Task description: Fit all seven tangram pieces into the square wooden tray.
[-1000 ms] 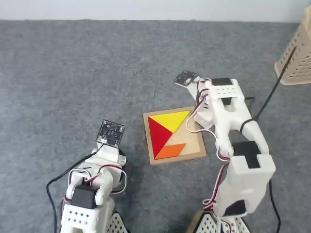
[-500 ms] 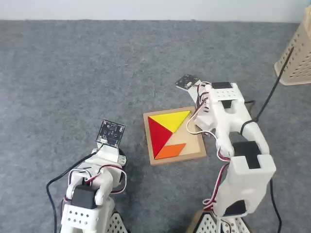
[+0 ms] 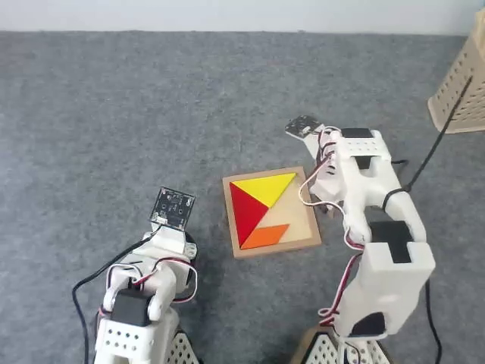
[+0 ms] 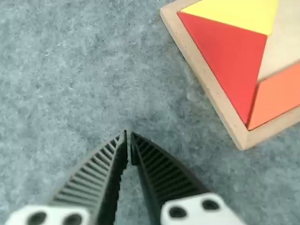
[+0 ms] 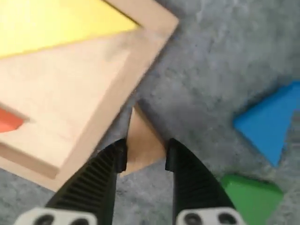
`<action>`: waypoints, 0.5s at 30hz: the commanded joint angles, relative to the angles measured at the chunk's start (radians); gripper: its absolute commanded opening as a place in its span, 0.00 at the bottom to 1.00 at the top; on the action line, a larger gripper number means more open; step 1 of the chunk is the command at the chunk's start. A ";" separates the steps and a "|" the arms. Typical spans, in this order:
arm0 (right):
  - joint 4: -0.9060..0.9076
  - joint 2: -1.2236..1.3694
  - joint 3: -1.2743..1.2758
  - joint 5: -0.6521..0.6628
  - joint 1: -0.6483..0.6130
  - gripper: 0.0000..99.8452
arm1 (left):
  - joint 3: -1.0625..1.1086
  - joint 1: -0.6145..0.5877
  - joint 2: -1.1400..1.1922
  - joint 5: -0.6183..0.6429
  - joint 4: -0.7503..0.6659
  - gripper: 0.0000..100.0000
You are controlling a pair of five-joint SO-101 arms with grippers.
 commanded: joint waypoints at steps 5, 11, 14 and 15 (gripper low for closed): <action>0.096 -0.254 -0.003 -0.052 0.053 0.03 | -0.018 -0.006 -0.020 0.009 0.006 0.01; 0.154 -0.398 0.021 -0.048 0.004 0.03 | -0.018 -0.006 -0.020 0.009 0.006 0.01; 0.147 -0.460 0.095 0.005 -0.097 0.03 | -0.018 -0.006 -0.020 0.009 0.006 0.01; 0.131 -0.479 0.130 0.018 -0.136 0.03 | -0.018 -0.006 -0.020 0.009 0.006 0.01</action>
